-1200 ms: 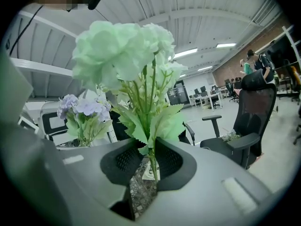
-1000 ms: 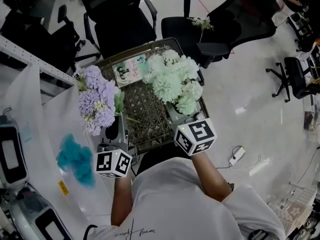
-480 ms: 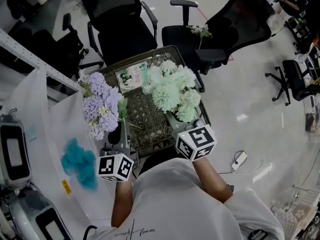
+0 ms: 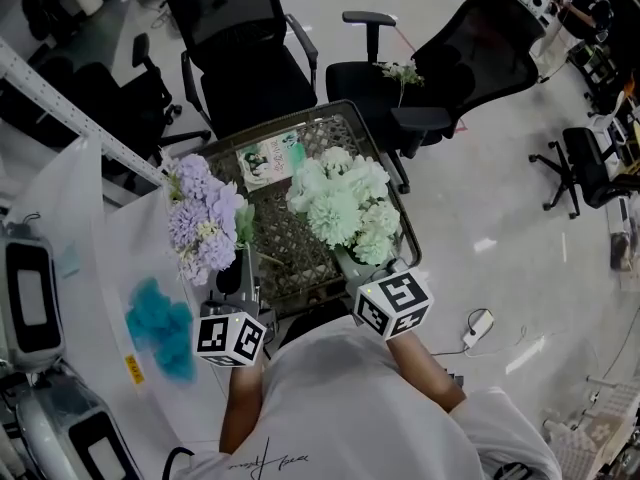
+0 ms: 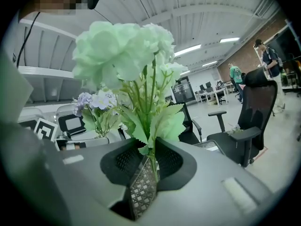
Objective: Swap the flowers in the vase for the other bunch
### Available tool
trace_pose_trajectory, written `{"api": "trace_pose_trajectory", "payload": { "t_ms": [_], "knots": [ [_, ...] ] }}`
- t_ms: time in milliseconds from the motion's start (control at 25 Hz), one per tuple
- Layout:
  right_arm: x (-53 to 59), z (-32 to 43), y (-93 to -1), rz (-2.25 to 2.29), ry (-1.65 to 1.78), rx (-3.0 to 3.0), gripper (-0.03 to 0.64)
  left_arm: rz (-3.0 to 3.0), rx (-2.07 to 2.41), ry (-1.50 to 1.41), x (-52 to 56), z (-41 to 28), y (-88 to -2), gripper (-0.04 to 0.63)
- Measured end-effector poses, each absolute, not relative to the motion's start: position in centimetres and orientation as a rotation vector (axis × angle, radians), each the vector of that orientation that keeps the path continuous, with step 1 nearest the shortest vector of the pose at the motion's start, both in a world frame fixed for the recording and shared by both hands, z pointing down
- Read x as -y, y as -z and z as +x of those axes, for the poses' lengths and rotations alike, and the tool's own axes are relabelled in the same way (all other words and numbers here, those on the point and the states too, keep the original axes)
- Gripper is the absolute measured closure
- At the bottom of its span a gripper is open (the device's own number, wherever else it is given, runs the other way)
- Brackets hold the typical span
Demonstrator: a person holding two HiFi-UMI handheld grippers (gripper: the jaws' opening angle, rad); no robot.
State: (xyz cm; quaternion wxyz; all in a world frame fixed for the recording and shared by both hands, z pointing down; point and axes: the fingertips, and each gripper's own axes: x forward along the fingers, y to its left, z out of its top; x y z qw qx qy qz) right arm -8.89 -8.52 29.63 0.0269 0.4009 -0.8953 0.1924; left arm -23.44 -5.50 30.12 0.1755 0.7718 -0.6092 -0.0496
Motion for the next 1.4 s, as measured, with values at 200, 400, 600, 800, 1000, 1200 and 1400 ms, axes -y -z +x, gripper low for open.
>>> {"api": "trace_pose_trajectory", "payload": {
  "t_ms": [200,400,600,800,1000,1200,1400],
  "knots": [
    [6.8,-9.2,-29.2,1.24,-0.611,2.776,0.537,2.201,1.712,0.113,4.2,-23.5,-30.3,0.577],
    [5.5,-8.4,-29.1,1.256,-0.617,2.779,0.537,2.226,1.702,0.092,3.0,-22.7,-30.4,0.578],
    [5.7,-8.3,-29.4,1.272,-0.621,2.775,0.537,2.245,1.677,0.121,2.9,-22.5,-30.4,0.58],
    [5.7,-7.6,-29.3,1.289,-0.634,2.775,0.534,2.233,1.651,0.184,2.7,-22.2,-30.2,0.575],
    [5.4,-7.5,-29.6,1.283,-0.645,2.771,0.535,2.22,1.663,0.178,2.6,-22.4,-30.6,0.575],
    [5.4,-7.3,-29.9,1.282,-0.667,2.763,0.535,2.212,1.652,0.18,2.8,-22.1,-30.7,0.574],
    [5.3,-7.2,-30.5,1.3,-0.682,2.754,0.535,2.212,1.624,0.198,3.1,-22.0,-31.1,0.574]
  ]
}}
